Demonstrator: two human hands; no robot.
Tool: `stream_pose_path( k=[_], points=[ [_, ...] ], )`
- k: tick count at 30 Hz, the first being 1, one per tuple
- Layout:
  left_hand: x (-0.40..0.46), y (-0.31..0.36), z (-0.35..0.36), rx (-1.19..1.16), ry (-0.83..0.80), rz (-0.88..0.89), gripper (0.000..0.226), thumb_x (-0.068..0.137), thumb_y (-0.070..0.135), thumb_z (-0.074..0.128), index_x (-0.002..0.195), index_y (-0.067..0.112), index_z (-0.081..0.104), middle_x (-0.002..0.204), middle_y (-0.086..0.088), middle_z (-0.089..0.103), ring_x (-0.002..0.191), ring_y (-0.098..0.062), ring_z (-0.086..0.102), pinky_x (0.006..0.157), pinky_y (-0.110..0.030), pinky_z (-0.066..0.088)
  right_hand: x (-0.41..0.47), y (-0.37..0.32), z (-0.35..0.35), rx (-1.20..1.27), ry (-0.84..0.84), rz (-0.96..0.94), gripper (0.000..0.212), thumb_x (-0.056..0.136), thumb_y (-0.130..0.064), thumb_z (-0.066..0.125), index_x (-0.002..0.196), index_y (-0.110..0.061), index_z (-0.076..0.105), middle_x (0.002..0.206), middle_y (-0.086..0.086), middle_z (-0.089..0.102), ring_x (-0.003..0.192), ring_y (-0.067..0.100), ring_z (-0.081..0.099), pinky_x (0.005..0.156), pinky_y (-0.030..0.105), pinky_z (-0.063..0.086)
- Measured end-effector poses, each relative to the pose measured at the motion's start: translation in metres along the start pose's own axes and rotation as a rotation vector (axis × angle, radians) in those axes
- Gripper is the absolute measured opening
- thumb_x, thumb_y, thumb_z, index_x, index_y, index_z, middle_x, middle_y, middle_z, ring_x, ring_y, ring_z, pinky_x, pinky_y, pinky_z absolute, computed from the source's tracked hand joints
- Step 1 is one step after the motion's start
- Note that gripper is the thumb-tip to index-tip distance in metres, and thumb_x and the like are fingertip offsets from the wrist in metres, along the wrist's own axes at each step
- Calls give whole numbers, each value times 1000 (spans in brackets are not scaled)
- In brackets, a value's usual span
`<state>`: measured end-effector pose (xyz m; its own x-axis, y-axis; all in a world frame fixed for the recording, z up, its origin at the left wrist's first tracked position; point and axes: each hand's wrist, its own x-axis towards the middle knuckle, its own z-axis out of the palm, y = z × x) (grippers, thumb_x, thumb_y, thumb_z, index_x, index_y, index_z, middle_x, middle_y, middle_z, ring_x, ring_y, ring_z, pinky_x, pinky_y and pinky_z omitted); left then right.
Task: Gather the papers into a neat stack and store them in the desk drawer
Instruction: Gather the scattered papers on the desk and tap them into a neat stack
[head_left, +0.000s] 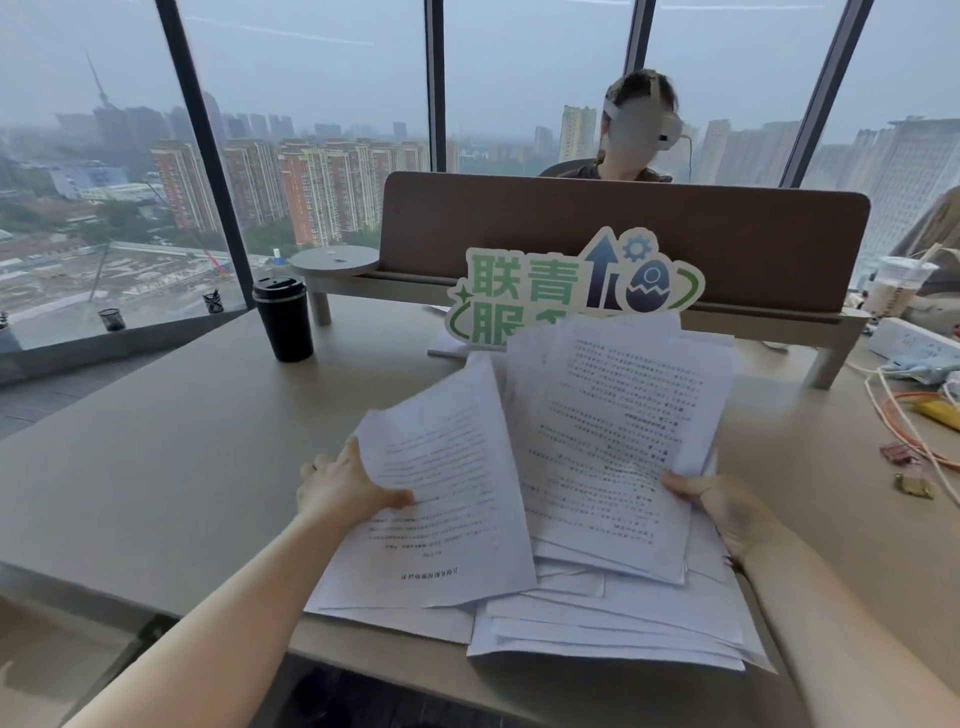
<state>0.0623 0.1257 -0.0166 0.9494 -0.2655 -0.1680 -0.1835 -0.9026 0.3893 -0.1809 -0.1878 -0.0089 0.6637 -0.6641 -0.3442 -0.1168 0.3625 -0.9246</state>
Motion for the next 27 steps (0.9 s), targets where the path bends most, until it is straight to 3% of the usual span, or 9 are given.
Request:
stream_pose_path(
  k=[3, 6, 10, 12, 14, 17, 21, 23, 27],
  points=[
    [2, 11, -7, 78, -11, -77, 115, 53, 60, 81, 144, 14, 29, 135, -23, 42, 129, -39, 36, 106, -45, 37, 1, -4, -3, -31, 12, 5, 17, 89, 4, 58, 104, 0, 66, 102, 16, 70, 94, 35, 64, 91, 47, 51],
    [3, 19, -15, 162, -22, -87, 105, 62, 53, 81, 140, 3, 34, 133, -21, 46, 126, -38, 43, 103, -43, 41, -2, -4, -4, -43, 29, 1, 16, 88, 2, 60, 102, 2, 67, 85, 13, 75, 80, 29, 69, 73, 40, 57],
    [5, 17, -17, 166, 6, -86, 78, 64, 44, 81, 125, 5, 51, 123, -10, 57, 117, -31, 54, 98, -38, 46, -4, 0, -4, -70, 53, -1, 24, 89, 5, 57, 113, 6, 62, 91, 14, 69, 80, 29, 64, 77, 40, 53],
    [3, 14, -17, 72, 4, -103, 60, 62, 37, 83, 108, 9, 57, 107, -8, 64, 102, -28, 61, 87, -34, 51, -7, 1, -3, -64, 47, -3, 21, 90, 7, 55, 110, 5, 62, 79, 13, 72, 74, 28, 65, 65, 38, 58],
    [2, 11, -17, -44, -26, -104, 56, 59, 31, 85, 104, 8, 59, 95, -7, 65, 88, -27, 63, 75, -33, 54, -10, 2, -4, -68, 46, -7, 18, 90, 8, 55, 106, 4, 63, 67, 8, 74, 68, 28, 67, 56, 35, 60],
    [5, 4, -17, -267, -108, -71, 51, 53, 20, 85, 98, 6, 67, 91, -11, 71, 82, -29, 69, 78, -39, 59, -10, 0, -10, -111, 57, -15, 21, 90, 8, 56, 111, 6, 62, 83, 12, 70, 76, 28, 64, 75, 42, 54],
    [2, -6, -35, -636, -101, 26, 32, 66, 3, 78, 97, 4, 71, 90, -16, 75, 79, -34, 72, 80, -46, 60, -8, -3, -22, -162, 96, -24, 16, 89, 8, 57, 103, 6, 65, 66, 9, 74, 69, 29, 68, 65, 38, 57],
    [2, -10, -52, -767, -70, 83, 24, 73, -3, 73, 96, 4, 70, 90, -17, 75, 77, -34, 72, 78, -44, 59, -11, -5, -28, -195, 105, -24, 14, 90, 6, 58, 101, 7, 65, 72, 14, 75, 71, 30, 70, 66, 39, 59],
    [5, -21, -92, -1024, -42, 151, 22, 77, -11, 67, 95, 1, 67, 80, -13, 74, 58, -22, 73, 54, -32, 61, -16, -8, -36, -310, 133, -32, 16, 89, -2, 65, 101, 9, 66, 96, 21, 70, 90, 41, 67, 88, 54, 53]
  ],
)
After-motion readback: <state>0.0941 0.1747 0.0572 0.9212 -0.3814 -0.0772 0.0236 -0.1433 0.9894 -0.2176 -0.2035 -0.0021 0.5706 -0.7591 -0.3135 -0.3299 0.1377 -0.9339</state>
